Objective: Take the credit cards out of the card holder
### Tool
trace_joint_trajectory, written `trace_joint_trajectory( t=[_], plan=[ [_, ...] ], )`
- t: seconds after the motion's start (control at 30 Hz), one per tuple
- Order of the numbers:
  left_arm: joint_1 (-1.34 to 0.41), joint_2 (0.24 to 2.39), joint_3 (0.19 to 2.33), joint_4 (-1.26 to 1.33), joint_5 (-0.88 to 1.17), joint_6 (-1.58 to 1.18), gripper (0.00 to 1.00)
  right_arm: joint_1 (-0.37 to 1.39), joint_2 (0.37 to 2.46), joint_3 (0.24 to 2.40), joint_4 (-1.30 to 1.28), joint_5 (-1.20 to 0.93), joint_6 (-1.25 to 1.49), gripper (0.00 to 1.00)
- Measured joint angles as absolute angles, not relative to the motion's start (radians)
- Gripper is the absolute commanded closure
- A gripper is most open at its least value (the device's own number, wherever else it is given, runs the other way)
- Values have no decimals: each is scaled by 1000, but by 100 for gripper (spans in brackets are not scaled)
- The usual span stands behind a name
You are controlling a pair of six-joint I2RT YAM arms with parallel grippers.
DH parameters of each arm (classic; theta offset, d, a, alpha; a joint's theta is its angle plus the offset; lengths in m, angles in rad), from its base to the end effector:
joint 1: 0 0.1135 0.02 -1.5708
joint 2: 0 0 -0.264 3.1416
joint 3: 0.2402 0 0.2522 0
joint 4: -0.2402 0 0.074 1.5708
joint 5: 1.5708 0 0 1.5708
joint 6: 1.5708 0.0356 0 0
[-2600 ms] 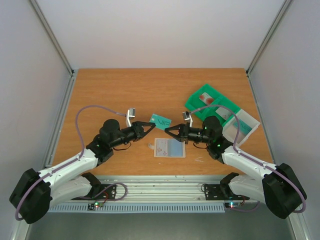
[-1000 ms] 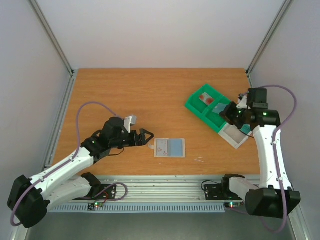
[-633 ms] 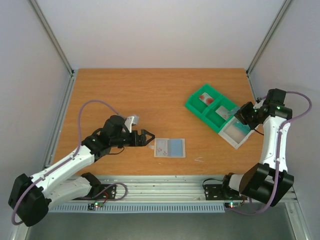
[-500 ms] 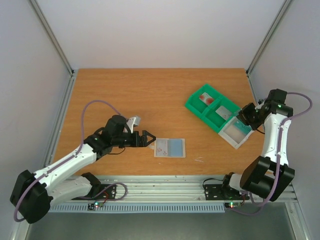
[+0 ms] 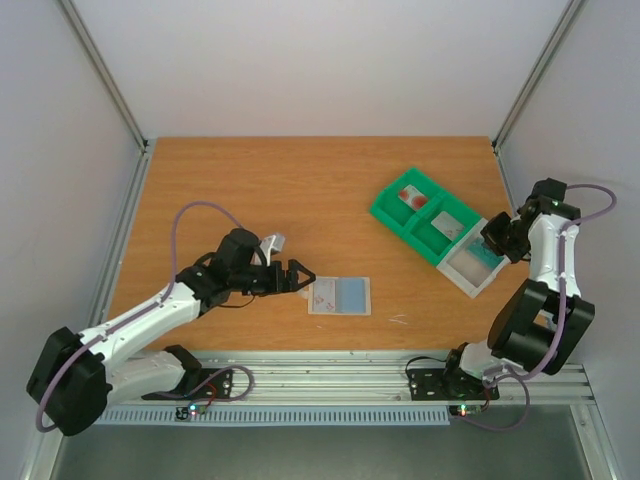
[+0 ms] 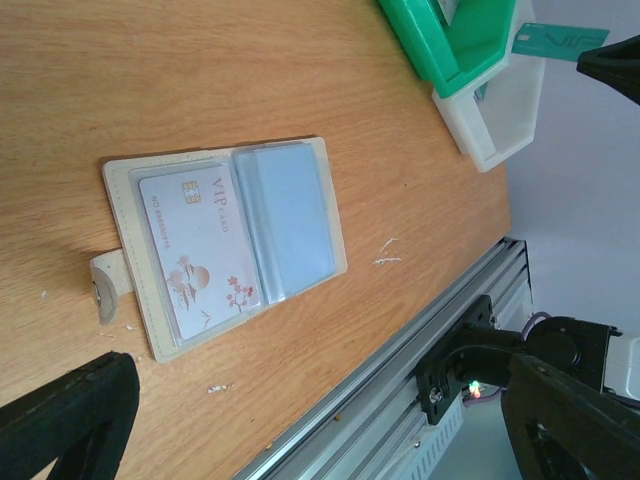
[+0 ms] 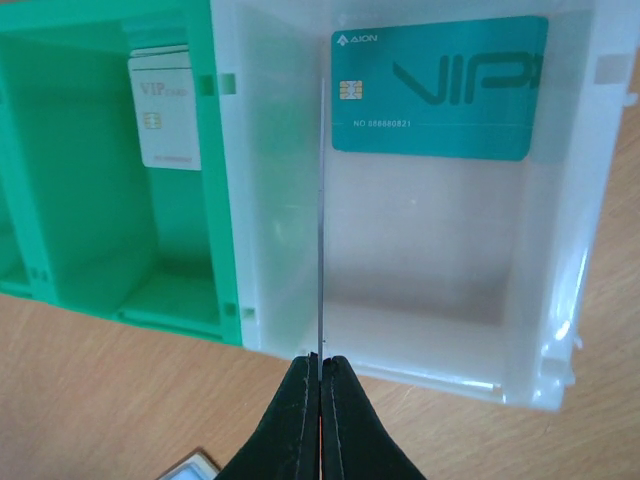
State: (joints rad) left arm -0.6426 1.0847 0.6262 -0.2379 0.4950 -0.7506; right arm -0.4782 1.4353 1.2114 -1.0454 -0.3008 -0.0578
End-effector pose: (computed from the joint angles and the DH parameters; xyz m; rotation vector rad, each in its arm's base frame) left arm 0.1689 -0.1476 0.2247 0.1594 2.5045 -1.2304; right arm 0.2433 -0.1142 0.2761 0.5135 2.7111 0.2922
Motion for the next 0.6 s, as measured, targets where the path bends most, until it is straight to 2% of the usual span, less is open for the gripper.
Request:
trace_joint_trajectory(
  t=[0.6],
  plan=[
    [-641, 1223, 701, -240, 505, -782, 1, -478, 1595, 1211, -931, -344, -118, 99]
  ],
)
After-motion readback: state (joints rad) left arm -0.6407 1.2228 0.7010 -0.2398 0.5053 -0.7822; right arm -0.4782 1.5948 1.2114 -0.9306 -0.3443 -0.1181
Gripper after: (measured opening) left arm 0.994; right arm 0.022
